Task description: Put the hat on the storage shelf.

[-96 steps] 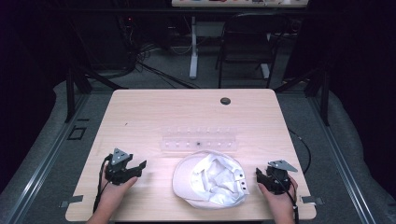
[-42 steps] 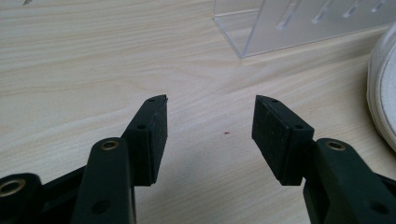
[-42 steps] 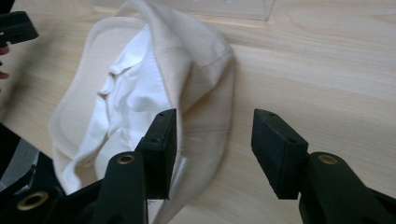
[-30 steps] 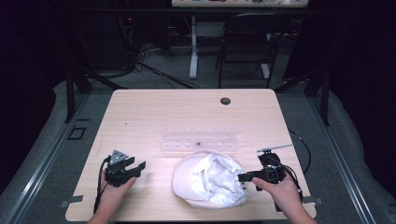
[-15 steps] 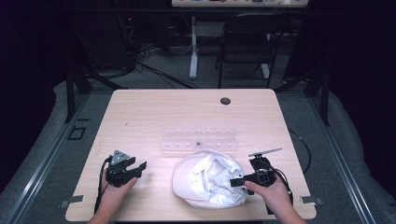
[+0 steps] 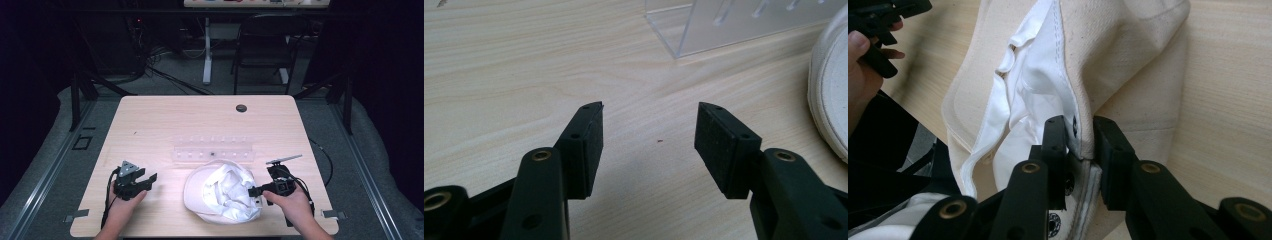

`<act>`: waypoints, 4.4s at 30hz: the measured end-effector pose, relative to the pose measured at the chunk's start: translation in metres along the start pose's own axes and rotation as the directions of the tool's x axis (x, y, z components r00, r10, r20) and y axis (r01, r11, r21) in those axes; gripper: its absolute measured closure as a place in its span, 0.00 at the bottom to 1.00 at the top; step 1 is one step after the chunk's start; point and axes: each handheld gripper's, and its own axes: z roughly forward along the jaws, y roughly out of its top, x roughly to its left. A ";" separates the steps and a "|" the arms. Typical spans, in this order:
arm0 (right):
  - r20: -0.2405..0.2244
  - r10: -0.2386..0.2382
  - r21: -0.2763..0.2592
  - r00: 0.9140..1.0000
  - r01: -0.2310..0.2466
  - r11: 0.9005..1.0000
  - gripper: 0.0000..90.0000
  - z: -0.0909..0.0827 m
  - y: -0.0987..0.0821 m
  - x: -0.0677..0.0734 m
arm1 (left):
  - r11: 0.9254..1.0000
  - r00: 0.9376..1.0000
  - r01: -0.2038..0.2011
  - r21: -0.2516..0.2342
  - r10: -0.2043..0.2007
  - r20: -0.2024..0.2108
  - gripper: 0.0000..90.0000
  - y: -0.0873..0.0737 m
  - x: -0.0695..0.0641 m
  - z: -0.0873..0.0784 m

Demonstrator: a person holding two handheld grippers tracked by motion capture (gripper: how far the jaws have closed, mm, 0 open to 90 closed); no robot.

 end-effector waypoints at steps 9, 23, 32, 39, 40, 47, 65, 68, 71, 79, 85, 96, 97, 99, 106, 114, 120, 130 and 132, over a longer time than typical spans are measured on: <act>0.079 -0.017 0.009 0.997 0.016 1.000 0.88 -0.011 0.011 0.003 | 1.000 1.000 0.006 -0.004 -0.006 -0.003 0.51 0.000 0.000 0.000; 0.150 0.001 0.097 0.989 -0.015 0.995 0.92 -0.021 0.030 0.012 | 1.000 1.000 0.000 -0.001 0.000 -0.002 0.50 0.000 0.000 0.000; 0.193 -0.003 0.120 0.981 -0.020 0.993 0.92 -0.027 0.041 0.024 | 1.000 1.000 0.003 0.001 -0.003 -0.001 0.50 0.000 -0.001 0.000; 0.237 -0.018 0.144 0.971 -0.016 0.989 0.92 -0.033 0.052 0.031 | 1.000 1.000 0.000 0.003 0.000 0.000 0.50 0.000 -0.001 0.001; 0.250 -0.030 0.156 0.968 -0.010 0.988 0.92 -0.034 0.053 0.033 | 1.000 1.000 -0.001 0.003 0.001 0.000 0.50 0.000 -0.001 0.001; 0.305 -0.063 0.198 0.950 0.001 0.980 0.92 -0.037 0.062 0.044 | 1.000 1.000 -0.003 0.008 0.003 0.001 0.50 0.000 -0.001 0.001; 0.387 -0.068 0.240 0.919 -0.030 0.970 0.92 -0.054 0.083 0.061 | 1.000 1.000 -0.008 0.026 0.008 0.008 0.50 -0.001 -0.002 0.003; 0.391 -0.068 0.248 0.918 -0.034 0.968 0.92 -0.059 0.087 0.065 | 1.000 1.000 -0.011 0.026 0.011 0.010 0.50 -0.001 -0.002 0.003; 0.401 -0.065 0.249 0.914 -0.040 0.968 0.92 -0.061 0.089 0.067 | 1.000 1.000 -0.008 0.024 0.007 0.010 0.50 -0.001 -0.003 0.004; 0.398 -0.029 0.246 0.917 -0.076 0.966 0.92 -0.071 0.097 0.072 | 0.999 1.000 -0.014 0.031 0.014 0.012 0.50 -0.001 -0.003 0.004; 0.338 0.010 0.228 0.941 -0.092 0.969 0.92 -0.082 0.104 0.074 | 0.999 1.000 -0.015 0.028 0.015 0.013 0.50 -0.001 -0.003 0.004; 0.224 0.105 0.206 0.969 -0.152 0.967 0.92 -0.095 0.110 0.070 | 1.000 1.000 -0.014 0.028 0.014 0.013 0.50 -0.001 -0.004 0.004; 0.205 0.106 0.222 0.973 -0.151 0.963 0.92 -0.097 0.111 0.069 | 0.999 1.000 -0.015 0.030 0.015 0.012 0.50 -0.001 -0.004 0.004; 0.178 0.114 0.233 0.977 -0.155 0.960 0.92 -0.101 0.112 0.067 | 0.999 1.000 -0.013 0.031 0.012 0.015 0.50 -0.001 -0.004 0.004; 0.102 0.169 0.202 0.980 -0.186 0.961 0.92 -0.110 0.111 0.067 | 0.999 1.000 -0.012 0.039 0.012 0.015 0.50 0.000 -0.004 0.004; 0.070 0.191 0.170 0.979 -0.200 0.965 0.92 -0.119 0.114 0.068 | 1.000 1.000 -0.009 0.027 0.009 0.016 0.50 -0.001 -0.005 0.005; 0.036 0.210 0.163 0.977 -0.213 0.963 0.92 -0.123 0.116 0.064 | 1.000 1.000 -0.010 0.030 0.010 0.020 0.50 -0.001 -0.005 0.005; -0.116 0.257 0.163 0.959 -0.237 0.958 0.92 -0.122 0.120 0.062 | 1.000 1.000 -0.011 0.027 0.010 0.019 0.50 -0.001 -0.006 0.006; -0.134 0.257 0.164 0.957 -0.234 0.958 0.92 -0.121 0.121 0.062 | 1.000 1.000 -0.012 0.029 0.011 0.020 0.50 -0.001 -0.006 0.006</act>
